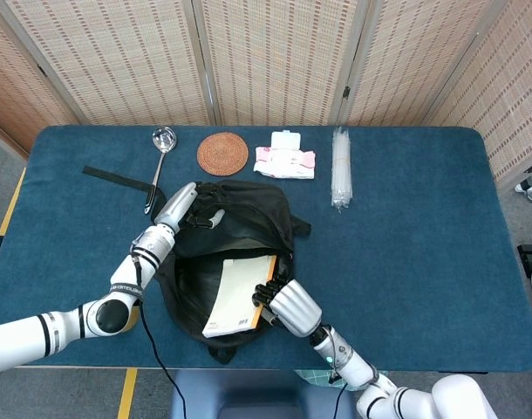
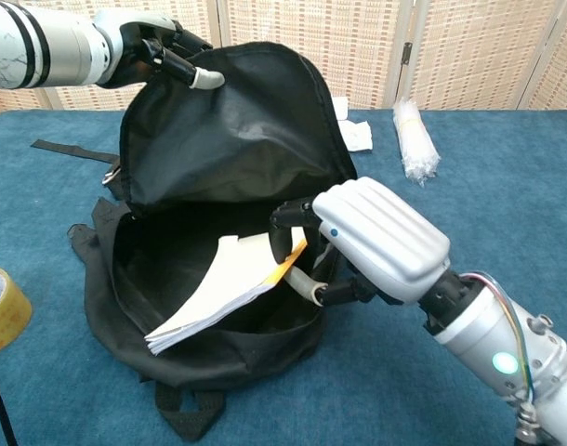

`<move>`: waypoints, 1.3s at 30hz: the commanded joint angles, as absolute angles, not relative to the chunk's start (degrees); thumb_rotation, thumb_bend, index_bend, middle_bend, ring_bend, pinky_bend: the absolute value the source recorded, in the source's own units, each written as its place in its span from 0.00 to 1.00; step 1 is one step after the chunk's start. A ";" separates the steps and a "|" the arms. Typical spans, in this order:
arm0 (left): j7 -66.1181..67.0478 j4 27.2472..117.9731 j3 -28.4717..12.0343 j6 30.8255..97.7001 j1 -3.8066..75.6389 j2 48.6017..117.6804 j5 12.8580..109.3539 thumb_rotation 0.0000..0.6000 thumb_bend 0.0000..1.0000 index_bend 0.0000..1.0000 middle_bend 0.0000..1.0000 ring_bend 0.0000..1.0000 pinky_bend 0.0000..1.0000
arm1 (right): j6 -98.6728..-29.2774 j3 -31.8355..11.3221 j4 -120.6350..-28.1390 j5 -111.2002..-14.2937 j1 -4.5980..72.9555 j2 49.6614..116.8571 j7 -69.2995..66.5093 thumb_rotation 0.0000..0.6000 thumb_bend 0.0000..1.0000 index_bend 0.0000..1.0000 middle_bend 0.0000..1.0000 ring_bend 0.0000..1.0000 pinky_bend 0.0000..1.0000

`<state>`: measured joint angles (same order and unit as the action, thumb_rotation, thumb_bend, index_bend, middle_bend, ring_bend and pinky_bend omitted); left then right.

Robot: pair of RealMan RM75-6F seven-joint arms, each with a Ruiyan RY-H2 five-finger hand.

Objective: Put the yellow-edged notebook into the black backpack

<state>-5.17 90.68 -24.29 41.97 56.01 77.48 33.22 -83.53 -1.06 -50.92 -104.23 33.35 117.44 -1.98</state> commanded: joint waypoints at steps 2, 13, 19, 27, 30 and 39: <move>-5.56 91.05 -24.26 41.84 55.93 77.14 33.40 1.00 0.56 0.68 0.34 0.27 0.05 | -80.41 -3.12 -49.36 -102.87 35.85 117.90 1.99 1.00 0.46 0.89 0.54 0.58 0.53; -6.54 92.52 -24.06 41.72 55.89 76.23 33.90 1.00 0.56 0.68 0.34 0.27 0.04 | -75.27 -7.28 -43.92 -99.42 41.22 121.92 6.87 1.00 0.46 0.89 0.54 0.58 0.53; -6.79 93.35 -23.95 41.74 56.07 75.69 33.56 1.00 0.56 0.68 0.34 0.27 0.04 | -73.32 -9.18 -39.57 -97.46 44.02 124.88 8.38 1.00 0.46 0.89 0.54 0.58 0.53; -6.87 94.44 -23.70 42.19 56.21 75.07 33.27 1.00 0.56 0.68 0.34 0.27 0.04 | -70.80 -10.38 -34.93 -95.50 47.28 127.93 11.37 1.00 0.46 0.89 0.54 0.58 0.53; -7.04 94.64 -23.69 42.32 56.17 74.82 33.16 1.00 0.56 0.68 0.34 0.27 0.04 | -70.27 -10.47 -34.03 -94.93 47.96 128.25 12.36 1.00 0.46 0.88 0.53 0.57 0.52; -7.70 94.53 -23.61 42.21 56.12 74.38 32.79 1.00 0.56 0.63 0.34 0.26 0.03 | -69.23 -9.33 -41.08 -92.56 45.57 124.72 14.77 1.00 0.43 0.34 0.33 0.44 0.43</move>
<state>-7.69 94.54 -23.61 42.23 56.12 74.39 32.79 -69.69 -9.76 -38.71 -93.36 46.56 126.08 13.91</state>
